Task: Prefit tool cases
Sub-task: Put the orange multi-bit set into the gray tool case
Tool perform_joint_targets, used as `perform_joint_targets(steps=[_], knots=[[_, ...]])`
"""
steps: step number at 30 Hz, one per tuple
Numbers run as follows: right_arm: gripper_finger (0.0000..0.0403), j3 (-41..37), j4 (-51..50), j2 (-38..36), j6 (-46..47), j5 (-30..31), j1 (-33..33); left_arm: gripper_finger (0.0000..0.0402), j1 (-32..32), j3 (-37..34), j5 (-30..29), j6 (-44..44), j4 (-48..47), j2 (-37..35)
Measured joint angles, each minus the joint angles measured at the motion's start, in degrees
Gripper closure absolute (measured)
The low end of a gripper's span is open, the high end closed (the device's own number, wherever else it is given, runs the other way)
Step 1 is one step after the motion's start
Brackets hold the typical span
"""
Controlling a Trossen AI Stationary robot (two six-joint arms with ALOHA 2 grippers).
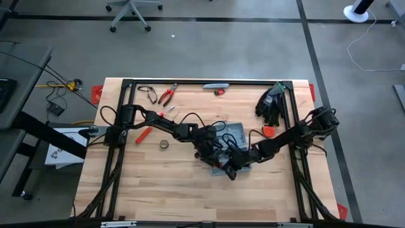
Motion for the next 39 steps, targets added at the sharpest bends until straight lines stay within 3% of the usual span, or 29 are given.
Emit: perform_joint_targets(steps=[10, 23, 31, 39], knots=[[0.0403, 1.50, -1.54, -0.14, -0.35, 2.47, -0.74, 0.0222, -0.15, 0.04, -1.55, 4.46, -0.51, -0.04], [0.0403, 1.83, -5.90, 2.05, 0.73, 0.86, -1.29, 0.0222, -0.13, 0.07, -1.36, 4.23, -0.62, -0.09], [0.0403, 1.87, -6.95, 2.63, 0.83, -0.11, -1.17, 0.0222, 0.50, 0.00, 2.63, 4.66, 0.33, -0.17], [0.0403, 1.84, -7.67, 2.70, 0.75, -0.30, -1.14, 0.0222, 0.70, -0.04, 10.16, 4.68, 0.22, -0.20]])
